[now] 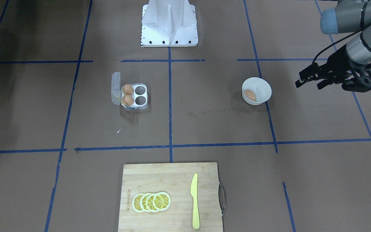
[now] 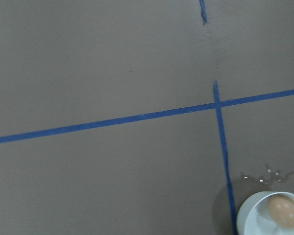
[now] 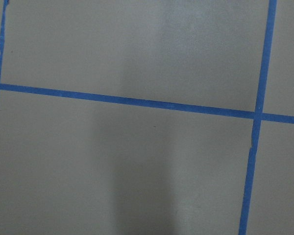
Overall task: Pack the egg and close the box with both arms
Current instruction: 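Move the left gripper over the brown egg in the white bowl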
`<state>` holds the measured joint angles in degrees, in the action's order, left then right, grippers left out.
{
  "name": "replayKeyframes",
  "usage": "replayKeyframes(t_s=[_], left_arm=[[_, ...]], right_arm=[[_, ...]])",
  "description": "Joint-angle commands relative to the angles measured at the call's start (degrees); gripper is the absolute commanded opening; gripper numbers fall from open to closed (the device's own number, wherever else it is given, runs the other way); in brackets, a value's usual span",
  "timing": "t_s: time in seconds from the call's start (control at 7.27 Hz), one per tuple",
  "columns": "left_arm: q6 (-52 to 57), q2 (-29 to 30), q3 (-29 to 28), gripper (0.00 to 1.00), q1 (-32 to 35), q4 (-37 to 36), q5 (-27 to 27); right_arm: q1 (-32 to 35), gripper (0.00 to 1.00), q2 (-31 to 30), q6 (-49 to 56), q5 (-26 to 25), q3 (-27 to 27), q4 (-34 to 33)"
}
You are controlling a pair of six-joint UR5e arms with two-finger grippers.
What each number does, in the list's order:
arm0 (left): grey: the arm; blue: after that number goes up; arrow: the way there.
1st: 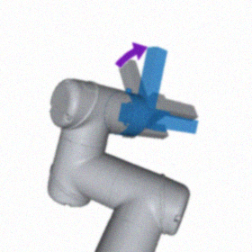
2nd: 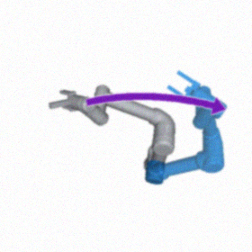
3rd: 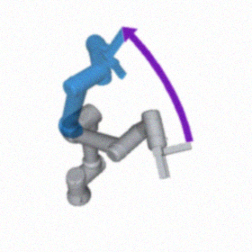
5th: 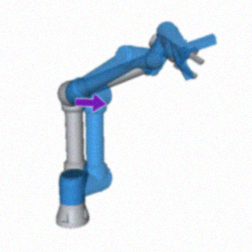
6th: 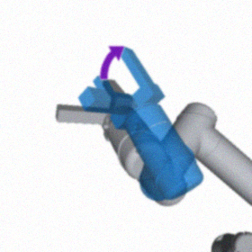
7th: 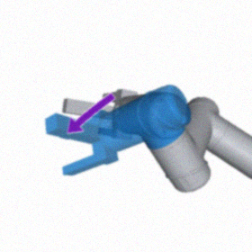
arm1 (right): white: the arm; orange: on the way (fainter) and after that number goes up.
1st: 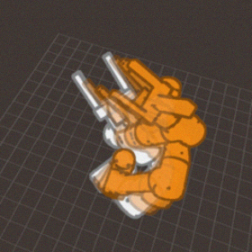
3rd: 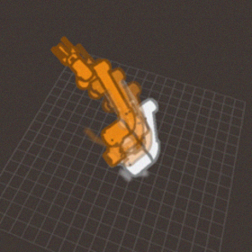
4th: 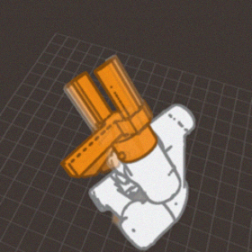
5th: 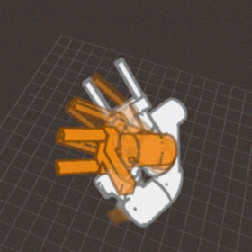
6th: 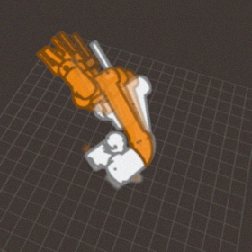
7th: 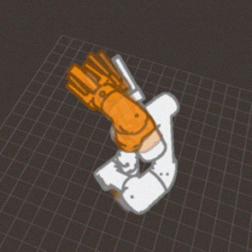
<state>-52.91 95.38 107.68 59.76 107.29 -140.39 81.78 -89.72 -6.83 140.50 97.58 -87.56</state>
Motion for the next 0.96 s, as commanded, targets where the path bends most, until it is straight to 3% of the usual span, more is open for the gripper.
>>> replayKeyframes(t_s=[0.0,0.28,0.83], left_arm=[[-14.36,0.94,-2.03,1.00,-7.53,5.99,0.38],[-23.95,4.45,-3.00,0.93,-13.32,6.09,3.78],[-24.35,7.28,-7.83,0.85,-16.16,6.09,5.56]], right_arm=[[-0.13,1.00,0.42,-0.03,-0.05,-0.02,0.02],[-0.13,1.00,0.42,-0.11,-0.05,-0.11,-0.07],[-0.13,1.00,0.51,-0.12,-0.05,-0.11,-0.07]])
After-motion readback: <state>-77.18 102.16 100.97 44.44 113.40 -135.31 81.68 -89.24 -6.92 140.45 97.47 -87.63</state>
